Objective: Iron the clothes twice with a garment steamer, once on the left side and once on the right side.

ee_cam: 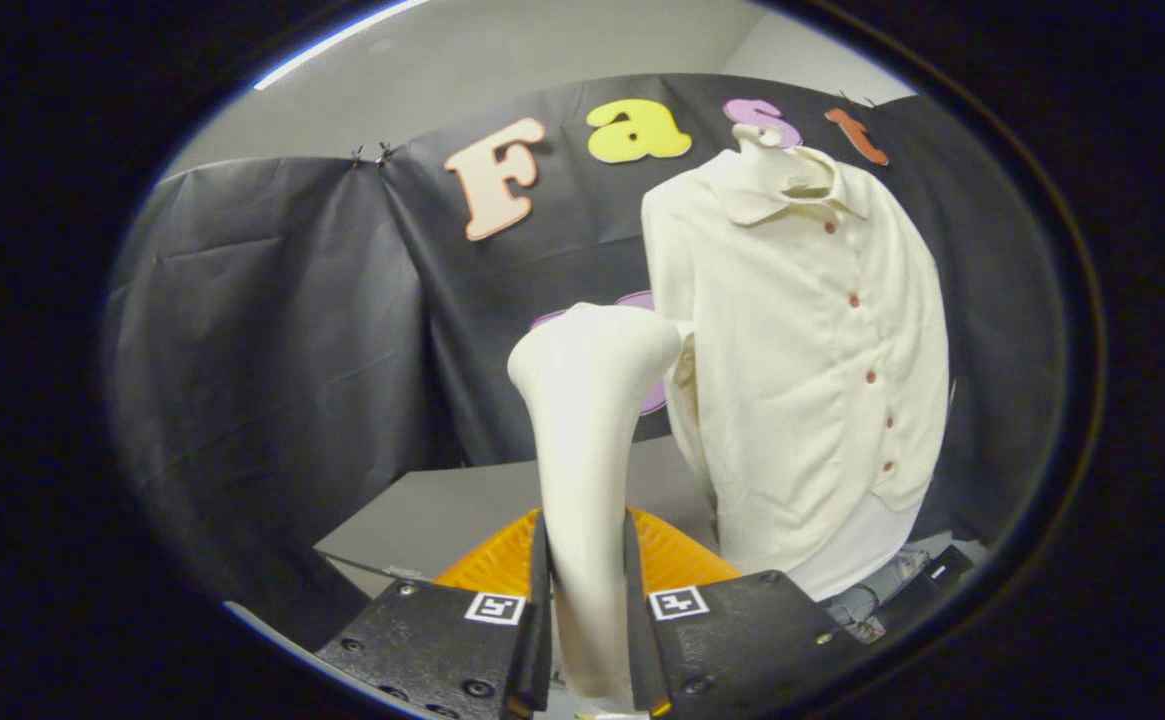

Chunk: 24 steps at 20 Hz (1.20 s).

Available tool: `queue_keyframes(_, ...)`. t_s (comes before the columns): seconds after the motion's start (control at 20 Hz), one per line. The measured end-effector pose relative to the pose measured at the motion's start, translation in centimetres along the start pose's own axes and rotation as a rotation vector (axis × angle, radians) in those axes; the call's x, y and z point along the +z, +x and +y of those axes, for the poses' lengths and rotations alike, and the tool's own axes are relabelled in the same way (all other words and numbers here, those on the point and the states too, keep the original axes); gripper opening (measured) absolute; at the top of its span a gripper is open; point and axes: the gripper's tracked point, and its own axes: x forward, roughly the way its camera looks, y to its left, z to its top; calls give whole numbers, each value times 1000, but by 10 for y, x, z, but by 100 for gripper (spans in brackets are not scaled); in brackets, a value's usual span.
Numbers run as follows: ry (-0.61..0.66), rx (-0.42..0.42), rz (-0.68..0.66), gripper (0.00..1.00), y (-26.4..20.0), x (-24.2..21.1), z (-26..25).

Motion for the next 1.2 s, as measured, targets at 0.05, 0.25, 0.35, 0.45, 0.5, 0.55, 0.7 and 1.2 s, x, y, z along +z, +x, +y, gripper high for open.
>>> queue_keyframes(0.05,-5,-12,-18,31,0,11,-14)
queue_keyframes(0.25,5,-66,-115,31,3,59,-71)
queue_keyframes(0.35,8,-108,-172,31,5,85,-103)
queue_keyframes(0.45,6,-158,-220,31,9,110,-132)
queue_keyframes(0.5,2,-172,-219,31,16,118,-142)
queue_keyframes(0.55,-4,-173,-201,31,26,121,-150)
queue_keyframes(0.7,-7,-150,-152,31,57,121,-161)
queue_keyframes(1.2,93,-84,-96,31,91,85,-165)
